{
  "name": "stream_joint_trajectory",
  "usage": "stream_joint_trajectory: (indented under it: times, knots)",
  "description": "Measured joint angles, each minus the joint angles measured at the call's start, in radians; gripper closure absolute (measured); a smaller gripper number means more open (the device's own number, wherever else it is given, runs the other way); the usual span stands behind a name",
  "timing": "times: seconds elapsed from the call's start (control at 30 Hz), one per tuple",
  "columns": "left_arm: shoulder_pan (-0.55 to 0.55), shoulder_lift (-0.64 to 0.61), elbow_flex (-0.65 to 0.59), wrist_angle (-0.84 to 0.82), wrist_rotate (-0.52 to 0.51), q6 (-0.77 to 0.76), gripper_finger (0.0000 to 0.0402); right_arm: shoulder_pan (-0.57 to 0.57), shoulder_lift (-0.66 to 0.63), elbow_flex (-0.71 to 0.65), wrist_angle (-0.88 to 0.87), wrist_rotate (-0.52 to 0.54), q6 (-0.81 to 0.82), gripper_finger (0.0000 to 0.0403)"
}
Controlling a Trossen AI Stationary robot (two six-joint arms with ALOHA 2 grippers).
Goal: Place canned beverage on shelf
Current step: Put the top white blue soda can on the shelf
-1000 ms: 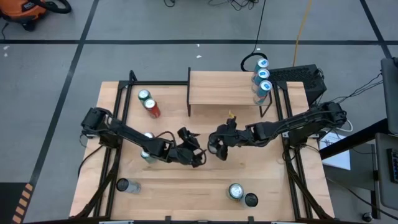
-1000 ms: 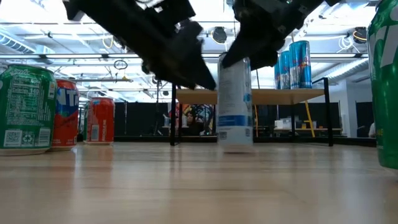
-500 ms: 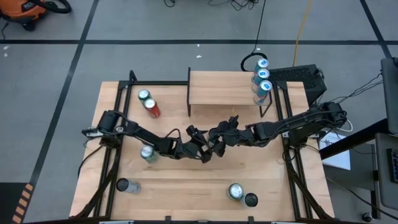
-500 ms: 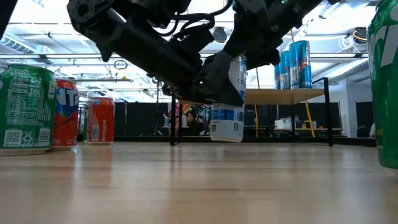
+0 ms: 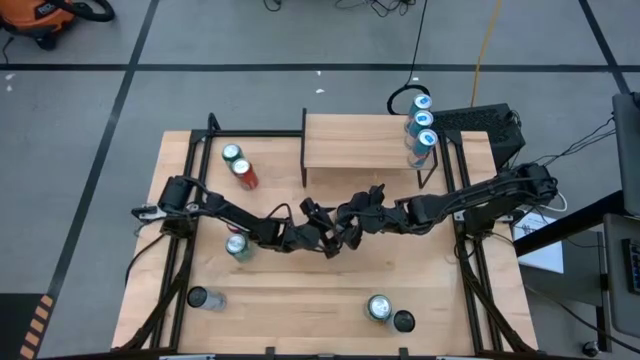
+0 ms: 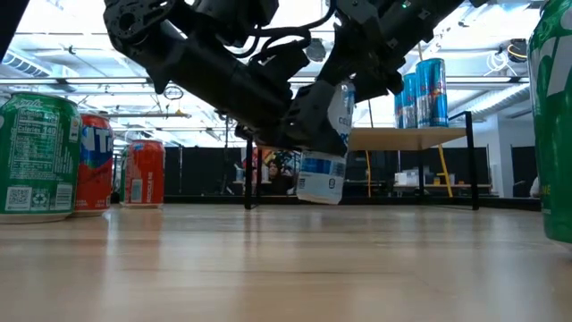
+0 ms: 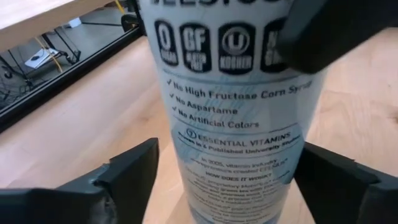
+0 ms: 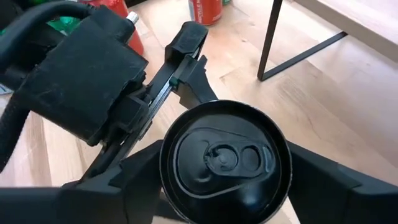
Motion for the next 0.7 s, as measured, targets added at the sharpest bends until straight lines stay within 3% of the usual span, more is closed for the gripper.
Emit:
stream_joint_trajectory:
  times: [0.23,0.47,0.57,0.7]
  knots:
    - [0.012,0.001,0.000,-0.014,0.012,0.000,0.0139,0.002,-0.002,0.002,-0.005,-0.022,-0.017,0.0080]
    - [0.012,-0.002,0.001,-0.025,0.081,0.082,0.0148,0.002,-0.086,0.002,-0.099,-0.063,-0.202,0.0073]
    - [0.013,-0.003,0.002,-0.021,0.160,0.162,0.0148,0.010,-0.136,0.002,-0.137,-0.079,-0.275,0.0075]
    - [0.026,-0.005,0.003,-0.006,0.352,0.270,0.0148,0.010,-0.155,0.002,-0.154,-0.234,-0.384,0.0075]
